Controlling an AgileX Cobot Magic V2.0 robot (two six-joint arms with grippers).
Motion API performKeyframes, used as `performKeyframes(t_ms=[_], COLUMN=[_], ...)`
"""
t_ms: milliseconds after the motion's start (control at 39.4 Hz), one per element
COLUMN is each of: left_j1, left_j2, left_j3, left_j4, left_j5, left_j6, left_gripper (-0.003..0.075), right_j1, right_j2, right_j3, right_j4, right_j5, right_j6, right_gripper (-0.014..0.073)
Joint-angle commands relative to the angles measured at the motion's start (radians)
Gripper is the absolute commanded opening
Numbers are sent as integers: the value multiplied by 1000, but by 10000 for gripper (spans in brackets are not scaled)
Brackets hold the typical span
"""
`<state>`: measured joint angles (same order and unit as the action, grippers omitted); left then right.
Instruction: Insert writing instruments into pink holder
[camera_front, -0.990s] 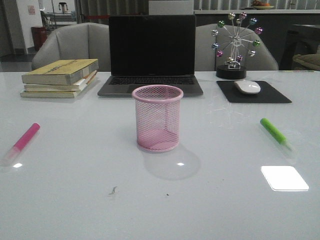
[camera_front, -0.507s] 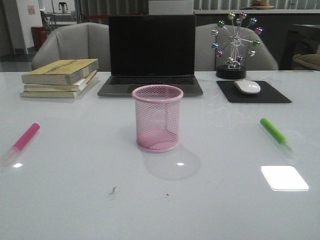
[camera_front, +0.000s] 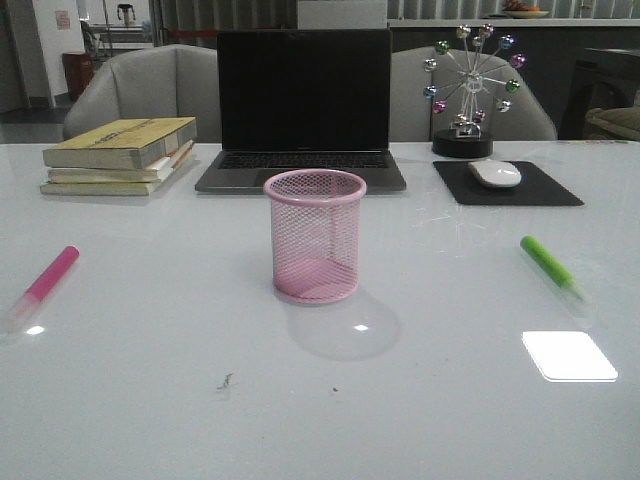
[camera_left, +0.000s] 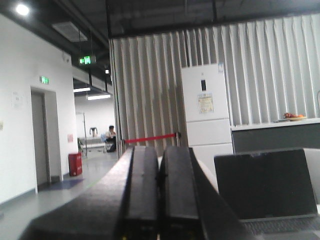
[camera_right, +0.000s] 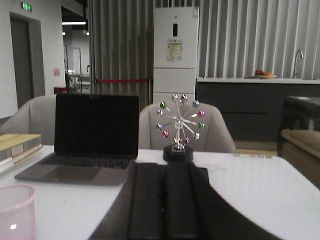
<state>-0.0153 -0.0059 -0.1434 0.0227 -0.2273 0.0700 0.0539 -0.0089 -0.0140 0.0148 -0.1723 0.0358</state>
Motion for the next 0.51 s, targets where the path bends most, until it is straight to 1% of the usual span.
performKeyframes(t_ms=[0,51,101,203,330,482], left_j1=[0,0,0,0,0,0], left_j2=[-13,4,29,114,245,412], left_j3=[-132,-192,-240,-335,-459,-589], left_j4=[29,33,33,33,33,33], left_j5=[59,114,140,144,144,162], left_j6=[-9,-9,-9,-9,-9,-9], left_gripper=[99,99,99,99,99,100], right_j1=[3,3,3,3,3,3], right_j2=[-12,-10,-8,28,120,275], right_j3=[-133,-191,-249,-359,-467,-577], right_j4=[0,0,0,-1,-1,-1], right_j5=[-29,48,124,232,251,251], right_j6=[1,0,0,0,0,0], right_gripper=[50,50,50,50,50,50])
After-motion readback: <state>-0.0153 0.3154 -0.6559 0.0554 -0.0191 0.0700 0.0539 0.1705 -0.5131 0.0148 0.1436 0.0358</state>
